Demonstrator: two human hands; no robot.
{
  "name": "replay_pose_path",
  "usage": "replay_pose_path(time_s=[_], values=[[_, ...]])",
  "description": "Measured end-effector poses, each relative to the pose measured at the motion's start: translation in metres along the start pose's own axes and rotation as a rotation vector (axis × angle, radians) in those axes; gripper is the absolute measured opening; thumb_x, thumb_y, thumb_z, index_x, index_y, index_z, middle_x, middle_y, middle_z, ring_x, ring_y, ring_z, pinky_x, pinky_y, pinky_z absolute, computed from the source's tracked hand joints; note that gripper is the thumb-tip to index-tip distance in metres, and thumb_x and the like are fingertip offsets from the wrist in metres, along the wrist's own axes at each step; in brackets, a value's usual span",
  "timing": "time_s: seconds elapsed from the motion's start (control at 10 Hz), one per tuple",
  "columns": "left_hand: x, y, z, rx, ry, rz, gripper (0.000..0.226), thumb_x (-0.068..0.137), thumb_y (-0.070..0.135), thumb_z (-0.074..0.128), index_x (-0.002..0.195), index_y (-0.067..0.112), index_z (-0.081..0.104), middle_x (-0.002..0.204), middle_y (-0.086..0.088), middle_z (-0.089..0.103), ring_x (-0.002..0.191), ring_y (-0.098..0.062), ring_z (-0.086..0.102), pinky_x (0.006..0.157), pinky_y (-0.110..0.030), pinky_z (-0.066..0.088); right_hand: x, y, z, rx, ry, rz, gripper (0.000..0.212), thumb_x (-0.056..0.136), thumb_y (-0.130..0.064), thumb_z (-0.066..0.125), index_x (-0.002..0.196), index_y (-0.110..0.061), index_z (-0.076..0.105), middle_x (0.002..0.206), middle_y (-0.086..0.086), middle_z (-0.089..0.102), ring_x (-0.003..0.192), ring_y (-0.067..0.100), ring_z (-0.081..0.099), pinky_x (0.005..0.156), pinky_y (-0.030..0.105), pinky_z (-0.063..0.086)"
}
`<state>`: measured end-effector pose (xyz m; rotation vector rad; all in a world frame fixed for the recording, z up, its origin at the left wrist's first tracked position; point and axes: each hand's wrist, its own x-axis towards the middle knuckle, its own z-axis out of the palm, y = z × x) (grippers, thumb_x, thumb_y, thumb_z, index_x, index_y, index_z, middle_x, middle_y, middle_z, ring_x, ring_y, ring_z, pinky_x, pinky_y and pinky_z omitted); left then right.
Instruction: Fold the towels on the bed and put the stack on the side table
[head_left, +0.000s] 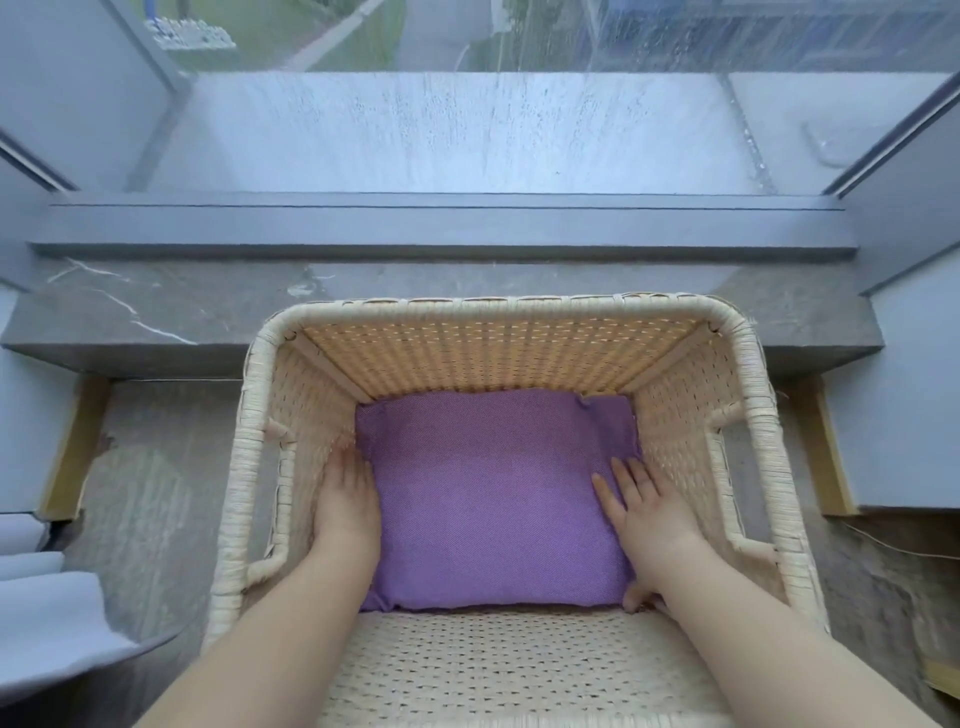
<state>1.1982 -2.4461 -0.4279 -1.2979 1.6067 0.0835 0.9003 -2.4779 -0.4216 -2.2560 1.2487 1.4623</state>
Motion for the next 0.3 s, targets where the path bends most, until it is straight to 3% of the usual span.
replay_pose_path(time_s=[0.1, 0.2, 0.3], values=[[-0.039, -0.014, -0.026, -0.284, 0.043, 0.065, 0.076, 0.083, 0.056, 0.056, 0.14, 0.011, 0.034, 0.143, -0.01, 0.04, 0.132, -0.031, 0.037, 0.111, -0.047, 0.021, -0.04, 0.004, -0.026, 0.269, 0.06, -0.031, 0.091, 0.074, -0.064, 0.063, 0.142, -0.013, 0.029, 0.146, 0.009, 0.037, 0.135, 0.029, 0.034, 0.112, 0.042, 0.024], [-0.091, -0.048, -0.056, -0.608, 0.157, 0.125, 0.057, 0.088, 0.057, 0.049, 0.131, 0.022, 0.042, 0.136, 0.001, 0.05, 0.122, -0.023, 0.05, 0.102, -0.039, 0.037, -0.099, 0.016, -0.052, 0.583, 0.218, -0.046, 0.064, 0.087, -0.061, 0.05, 0.136, -0.023, 0.037, 0.135, 0.0, 0.051, 0.12, 0.025, 0.052, 0.096, 0.036, 0.042], [-0.159, -0.093, -0.077, -0.946, 0.367, 0.098, 0.059, 0.088, 0.063, 0.046, 0.14, 0.038, 0.037, 0.141, 0.014, 0.047, 0.118, -0.01, 0.053, 0.095, -0.031, 0.043, -0.173, 0.037, -0.065, 0.857, 0.522, 0.005, 0.067, 0.081, -0.071, 0.045, 0.138, -0.037, 0.038, 0.126, -0.013, 0.057, 0.109, 0.009, 0.057, 0.086, 0.028, 0.044]])
